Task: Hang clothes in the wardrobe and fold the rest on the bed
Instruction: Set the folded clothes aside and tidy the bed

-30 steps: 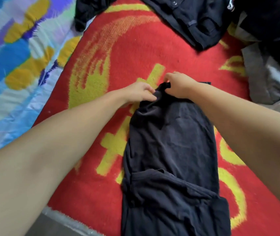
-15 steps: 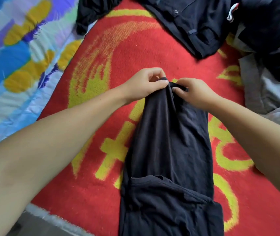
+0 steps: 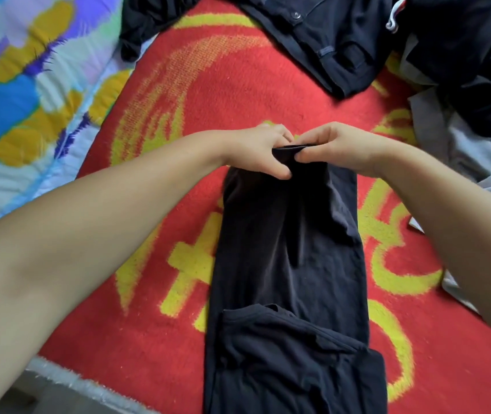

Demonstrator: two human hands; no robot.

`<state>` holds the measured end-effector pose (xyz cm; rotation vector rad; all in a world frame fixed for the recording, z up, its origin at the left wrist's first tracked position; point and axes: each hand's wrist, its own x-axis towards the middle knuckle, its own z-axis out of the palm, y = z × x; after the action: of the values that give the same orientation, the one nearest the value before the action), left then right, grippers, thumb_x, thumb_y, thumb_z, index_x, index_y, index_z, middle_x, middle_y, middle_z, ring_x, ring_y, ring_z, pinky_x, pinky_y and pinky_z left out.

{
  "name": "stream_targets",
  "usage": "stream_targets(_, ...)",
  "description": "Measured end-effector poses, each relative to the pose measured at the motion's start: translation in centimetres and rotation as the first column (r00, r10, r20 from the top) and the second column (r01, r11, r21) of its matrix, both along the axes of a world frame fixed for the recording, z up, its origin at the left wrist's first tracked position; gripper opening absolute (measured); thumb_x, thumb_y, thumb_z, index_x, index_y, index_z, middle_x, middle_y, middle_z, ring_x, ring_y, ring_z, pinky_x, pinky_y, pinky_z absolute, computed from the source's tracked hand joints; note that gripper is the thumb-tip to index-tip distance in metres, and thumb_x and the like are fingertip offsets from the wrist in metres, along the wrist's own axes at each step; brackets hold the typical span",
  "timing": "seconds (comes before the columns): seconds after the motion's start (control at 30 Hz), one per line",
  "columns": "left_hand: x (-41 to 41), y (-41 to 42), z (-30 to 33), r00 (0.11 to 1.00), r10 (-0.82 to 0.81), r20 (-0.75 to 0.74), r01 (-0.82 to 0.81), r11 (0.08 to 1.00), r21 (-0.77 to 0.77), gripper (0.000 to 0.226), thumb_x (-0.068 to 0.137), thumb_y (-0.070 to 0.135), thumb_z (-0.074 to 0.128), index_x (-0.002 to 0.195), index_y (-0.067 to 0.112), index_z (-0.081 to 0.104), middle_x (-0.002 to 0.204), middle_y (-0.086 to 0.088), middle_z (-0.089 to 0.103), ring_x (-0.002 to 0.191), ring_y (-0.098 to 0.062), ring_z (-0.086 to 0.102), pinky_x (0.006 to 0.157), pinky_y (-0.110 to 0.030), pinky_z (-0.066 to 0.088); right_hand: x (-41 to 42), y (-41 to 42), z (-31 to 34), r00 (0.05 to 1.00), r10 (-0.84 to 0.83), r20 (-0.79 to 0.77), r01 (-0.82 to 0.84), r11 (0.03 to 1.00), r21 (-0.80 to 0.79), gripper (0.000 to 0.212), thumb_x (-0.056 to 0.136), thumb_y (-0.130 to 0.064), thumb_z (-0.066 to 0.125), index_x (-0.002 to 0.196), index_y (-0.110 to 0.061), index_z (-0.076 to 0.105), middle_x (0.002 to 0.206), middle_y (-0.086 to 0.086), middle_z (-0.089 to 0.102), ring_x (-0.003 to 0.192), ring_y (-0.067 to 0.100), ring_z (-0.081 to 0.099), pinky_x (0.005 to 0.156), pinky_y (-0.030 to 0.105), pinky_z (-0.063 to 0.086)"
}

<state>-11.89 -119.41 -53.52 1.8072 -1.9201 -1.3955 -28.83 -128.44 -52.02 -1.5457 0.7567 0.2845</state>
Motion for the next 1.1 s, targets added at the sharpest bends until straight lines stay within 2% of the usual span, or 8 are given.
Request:
stream_targets(0.1, 0.9, -0.2, 0.1, 0.998, 0.062, -0.016, -0.063, 0.993, -0.102, 0.023, 0.083, 0.025, 0.067, 0.062, 0.019, 0.062, 0.117, 0.009, 0.055, 0.110, -0.014, 0.050, 0.086, -0.019, 0.038, -0.2, -0.6, -0.4, 0.970, 0.190, -0.149, -0.209, 0.969, -0.129, 0.016, 0.086, -0.037, 0.068, 0.095, -0.025, 0.071, 0.095, -0.007, 0.073, 0.086, 0.006, 0.067, 0.081, 0.022, 0.051)
stream_targets(0.33, 0.9, 0.7, 0.7, 0.999, 0.002, -0.045, -0.011, 0.979, -0.206, 0.021, 0.086, 0.008, 0.063, 0.076, -0.008, 0.070, 0.120, 0.000, 0.066, 0.131, -0.006, 0.042, 0.109, -0.012, 0.021, -2.2, -1.2, -2.6, 0.579, 0.307, -0.756, -0.788, 0.449, -0.422, 0.040, 0.079, -0.056, 0.065, 0.069, -0.023, 0.044, 0.066, -0.009, 0.051, 0.071, 0.022, 0.050, 0.073, 0.032, 0.032)
stream_targets(0.47, -0.7, 2.0, 1.8, 0.988, -0.151, 0.037, 0.154, 0.911, -0.383, 0.032, 0.087, 0.018, 0.063, 0.064, -0.005, 0.066, 0.087, -0.015, 0.072, 0.105, -0.030, 0.063, 0.119, -0.024, 0.011, -4.8, -2.5, -0.7, 0.685, 0.334, -0.647, -0.631, 0.715, -0.300, 0.020, 0.076, -0.041, 0.074, 0.075, -0.024, 0.065, 0.063, -0.014, 0.064, 0.062, 0.007, 0.060, 0.059, 0.023, 0.044)
stream_targets(0.6, -1.2, 3.3, 2.1, 0.957, -0.276, 0.091, 0.291, 0.911, -0.293, 0.037, 0.083, 0.044, 0.066, 0.070, 0.011, 0.057, 0.058, -0.008, 0.056, 0.080, -0.039, 0.063, 0.095, -0.035, 0.045, -8.4, -4.3, 1.0, 0.860, 0.220, -0.460, -0.310, 0.942, -0.130, 0.016, 0.078, -0.028, 0.075, 0.093, -0.023, 0.074, 0.093, -0.005, 0.074, 0.092, 0.015, 0.067, 0.088, 0.031, 0.048)
stream_targets(0.7, 1.0, 3.1, 1.8, 0.923, -0.296, 0.245, 0.342, 0.923, -0.175, 0.033, 0.079, 0.050, 0.068, 0.080, 0.016, 0.064, 0.056, 0.006, 0.052, 0.064, -0.025, 0.053, 0.062, -0.029, 0.037, -9.9, -4.5, 1.4, 0.943, 0.107, -0.315, -0.062, 0.987, 0.149, 0.035, 0.072, -0.024, 0.073, 0.108, -0.021, 0.070, 0.109, 0.003, 0.072, 0.105, 0.016, 0.067, 0.093, 0.029, 0.049)
stream_targets(0.8, 2.7, 2.1, 1.2, 0.804, -0.388, 0.451, 0.450, 0.893, -0.034, 0.032, 0.082, 0.051, 0.062, 0.071, 0.022, 0.056, 0.058, 0.009, 0.052, 0.067, -0.021, 0.054, 0.074, -0.029, 0.034, -9.4, -4.0, 0.0, 0.959, -0.037, -0.280, 0.104, 0.968, 0.228, 0.039, 0.075, -0.017, 0.071, 0.113, -0.014, 0.065, 0.106, 0.007, 0.073, 0.097, 0.020, 0.070, 0.077, 0.025, 0.057)
stream_targets(0.97, 3.6, 2.0, -0.5, 0.737, -0.407, 0.539, 0.512, 0.857, -0.053, 0.017, 0.088, 0.020, 0.053, 0.098, 0.021, 0.066, 0.101, 0.003, 0.060, 0.105, -0.020, 0.051, 0.104, -0.038, 0.028, -6.0, -1.6, -3.8, 0.940, 0.099, -0.327, -0.269, 0.804, -0.530, 0.025, 0.086, -0.010, 0.065, 0.111, -0.011, 0.069, 0.115, 0.004, 0.065, 0.102, 0.018, 0.060, 0.082, 0.021, 0.042)
stream_targets(1.1, 2.6, 4.2, -0.6, 0.903, -0.257, 0.344, 0.383, 0.844, -0.376, 0.034, 0.069, -0.010, 0.053, 0.092, 0.006, 0.072, 0.103, -0.007, 0.063, 0.103, -0.030, 0.051, 0.106, -0.035, 0.024, -3.9, 0.1, -5.4, 0.822, 0.366, -0.436, -0.570, 0.531, -0.627, 0.033, 0.082, -0.009, 0.058, 0.114, -0.008, 0.067, 0.145, 0.004, 0.043, 0.126, 0.028, 0.043, 0.101, 0.032, 0.036)
